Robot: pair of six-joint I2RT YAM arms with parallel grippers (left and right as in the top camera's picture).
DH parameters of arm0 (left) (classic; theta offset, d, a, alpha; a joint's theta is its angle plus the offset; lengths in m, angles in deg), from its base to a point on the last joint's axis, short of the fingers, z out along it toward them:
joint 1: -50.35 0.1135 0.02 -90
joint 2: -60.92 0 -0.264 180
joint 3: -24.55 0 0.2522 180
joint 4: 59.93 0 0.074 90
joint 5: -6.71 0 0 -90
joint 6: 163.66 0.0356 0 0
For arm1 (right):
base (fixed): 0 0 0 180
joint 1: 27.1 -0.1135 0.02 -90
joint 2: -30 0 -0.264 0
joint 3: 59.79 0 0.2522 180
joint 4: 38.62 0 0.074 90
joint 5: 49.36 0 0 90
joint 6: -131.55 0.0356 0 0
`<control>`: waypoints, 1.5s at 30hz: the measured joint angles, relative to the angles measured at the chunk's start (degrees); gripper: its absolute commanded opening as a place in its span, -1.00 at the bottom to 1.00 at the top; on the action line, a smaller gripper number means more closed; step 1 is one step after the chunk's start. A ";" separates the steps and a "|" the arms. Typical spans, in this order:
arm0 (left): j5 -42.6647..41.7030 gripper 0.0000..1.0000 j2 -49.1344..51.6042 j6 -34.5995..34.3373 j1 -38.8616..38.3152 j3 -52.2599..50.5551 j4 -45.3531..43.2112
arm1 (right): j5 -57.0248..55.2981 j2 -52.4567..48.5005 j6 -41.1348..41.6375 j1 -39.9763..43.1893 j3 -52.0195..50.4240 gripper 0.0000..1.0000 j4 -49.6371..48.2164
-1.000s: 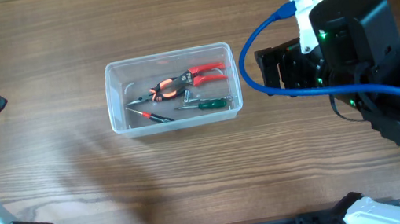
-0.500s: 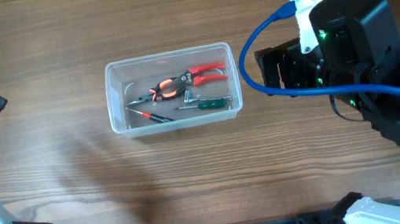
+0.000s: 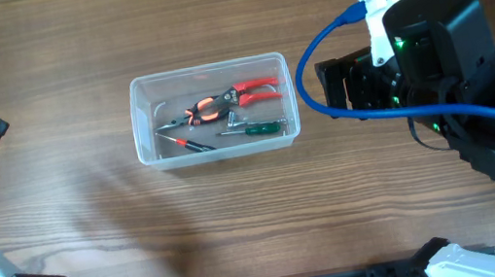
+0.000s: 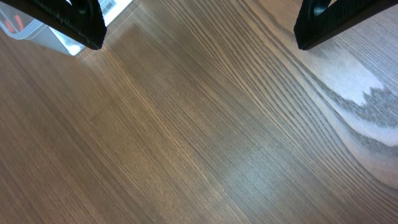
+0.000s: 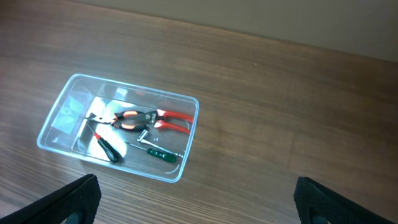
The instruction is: Pack container
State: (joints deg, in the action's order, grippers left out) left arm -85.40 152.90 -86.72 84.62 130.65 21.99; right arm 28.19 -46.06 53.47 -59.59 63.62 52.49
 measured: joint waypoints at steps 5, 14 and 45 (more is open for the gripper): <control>0.02 0.99 0.00 0.00 0.00 -0.02 0.00 | 0.00 0.00 -0.02 0.00 0.00 1.00 -0.02; 0.00 0.99 0.00 0.00 0.00 -0.02 0.00 | 0.00 0.00 -0.02 0.00 0.00 0.99 -0.02; 0.02 0.99 0.00 0.00 0.00 -0.02 0.02 | -7.48 1.90 -2.12 12.52 -8.81 1.00 -29.59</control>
State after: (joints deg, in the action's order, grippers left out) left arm -85.38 152.90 -86.72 84.62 130.62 22.02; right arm 20.71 -44.15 51.35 -47.07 54.81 22.89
